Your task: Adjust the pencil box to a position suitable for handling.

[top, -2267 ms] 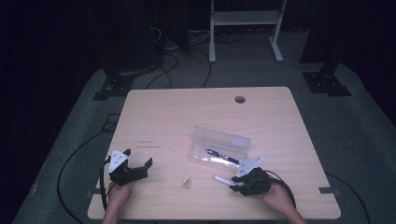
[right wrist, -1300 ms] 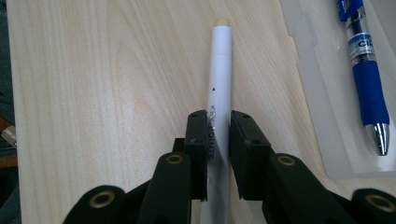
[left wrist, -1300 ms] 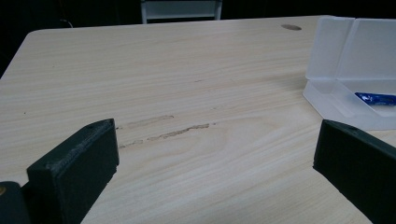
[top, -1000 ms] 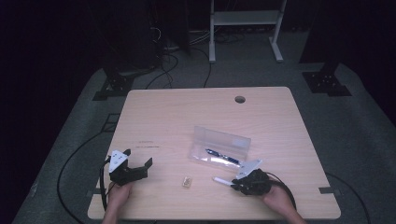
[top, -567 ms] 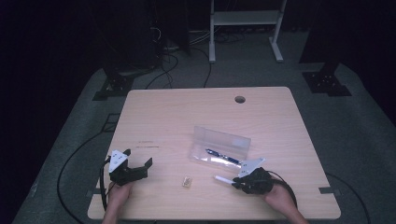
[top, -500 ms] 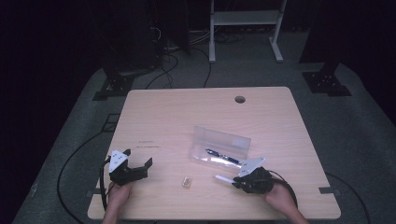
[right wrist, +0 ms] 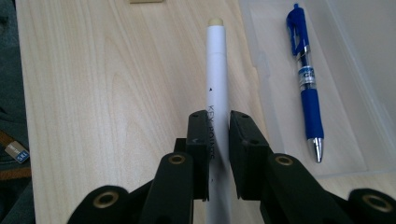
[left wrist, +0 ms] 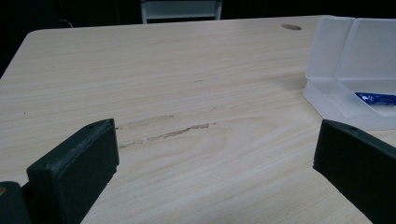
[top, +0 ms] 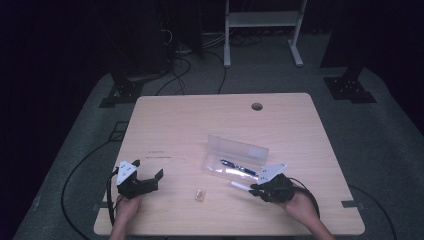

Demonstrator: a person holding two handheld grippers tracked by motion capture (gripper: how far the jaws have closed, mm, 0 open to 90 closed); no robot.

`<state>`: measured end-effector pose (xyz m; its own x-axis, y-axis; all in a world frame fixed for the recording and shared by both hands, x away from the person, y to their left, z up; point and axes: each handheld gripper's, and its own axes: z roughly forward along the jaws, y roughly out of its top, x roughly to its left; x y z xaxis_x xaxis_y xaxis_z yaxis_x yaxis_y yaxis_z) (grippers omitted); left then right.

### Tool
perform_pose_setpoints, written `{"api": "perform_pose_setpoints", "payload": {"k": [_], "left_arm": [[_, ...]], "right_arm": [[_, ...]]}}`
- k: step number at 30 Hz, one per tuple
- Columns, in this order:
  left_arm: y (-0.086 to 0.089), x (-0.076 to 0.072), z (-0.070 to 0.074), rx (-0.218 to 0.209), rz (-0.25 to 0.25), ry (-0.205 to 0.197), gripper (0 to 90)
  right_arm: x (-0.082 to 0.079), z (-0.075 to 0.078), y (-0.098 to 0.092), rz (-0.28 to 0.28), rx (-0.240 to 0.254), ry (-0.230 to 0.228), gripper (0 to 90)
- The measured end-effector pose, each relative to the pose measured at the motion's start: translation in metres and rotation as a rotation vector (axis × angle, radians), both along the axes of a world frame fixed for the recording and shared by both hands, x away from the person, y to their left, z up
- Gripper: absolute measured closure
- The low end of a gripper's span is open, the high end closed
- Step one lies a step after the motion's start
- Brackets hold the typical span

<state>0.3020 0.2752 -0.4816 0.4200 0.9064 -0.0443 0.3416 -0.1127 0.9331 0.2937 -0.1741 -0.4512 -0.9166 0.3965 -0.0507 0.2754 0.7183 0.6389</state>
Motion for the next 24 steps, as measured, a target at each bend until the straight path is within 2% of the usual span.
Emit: {"api": "perform_pose_setpoints", "payload": {"k": [12,24], "left_arm": [[0.000,0.000,0.000,-0.001,0.000,0.000,0.0],[0.000,0.000,0.000,0.000,-0.001,-0.001,0.0]], "right_arm": [[0.009,0.013,0.007,0.009,-0.001,-0.024,78.1],[0.024,0.024,0.015,0.018,-0.003,-0.021,78.1]]}}
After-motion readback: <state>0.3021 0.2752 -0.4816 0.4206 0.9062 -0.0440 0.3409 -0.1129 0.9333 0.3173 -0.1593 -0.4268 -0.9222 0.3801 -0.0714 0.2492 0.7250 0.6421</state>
